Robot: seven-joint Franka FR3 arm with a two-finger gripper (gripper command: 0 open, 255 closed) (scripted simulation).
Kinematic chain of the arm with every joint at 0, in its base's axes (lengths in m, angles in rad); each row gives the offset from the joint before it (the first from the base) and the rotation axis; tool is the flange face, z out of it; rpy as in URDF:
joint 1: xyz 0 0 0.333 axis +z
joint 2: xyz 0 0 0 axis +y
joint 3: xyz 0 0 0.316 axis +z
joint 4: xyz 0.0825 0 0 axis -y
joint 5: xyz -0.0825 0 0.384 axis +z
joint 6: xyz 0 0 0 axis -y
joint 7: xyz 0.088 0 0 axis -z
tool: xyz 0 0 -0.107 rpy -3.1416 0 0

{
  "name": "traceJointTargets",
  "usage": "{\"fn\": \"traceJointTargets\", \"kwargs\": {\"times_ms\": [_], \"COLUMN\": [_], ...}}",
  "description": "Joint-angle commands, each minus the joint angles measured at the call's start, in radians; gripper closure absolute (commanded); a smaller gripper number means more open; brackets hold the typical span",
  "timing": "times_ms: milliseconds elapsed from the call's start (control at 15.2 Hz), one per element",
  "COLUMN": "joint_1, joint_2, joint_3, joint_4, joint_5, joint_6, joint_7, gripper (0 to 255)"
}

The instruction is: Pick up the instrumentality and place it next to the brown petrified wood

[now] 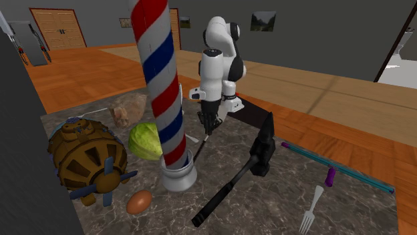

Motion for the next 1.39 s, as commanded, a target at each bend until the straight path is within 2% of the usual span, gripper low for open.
{"fn": "traceJointTargets", "kwargs": {"times_ms": [0,924,1320], "joint_1": [-0.002,0.000,-0.137], "joint_2": [-0.009,-0.053,-0.216], "joint_3": [0.003,0.019,0.007], "joint_4": [0.012,0.139,-0.075], "joint_5": [0.006,0.038,0.124], "joint_6": [-0.020,-0.185,-0.107], "joint_7": [-0.006,-0.032,-0.172], "gripper": [255,255,255]}}
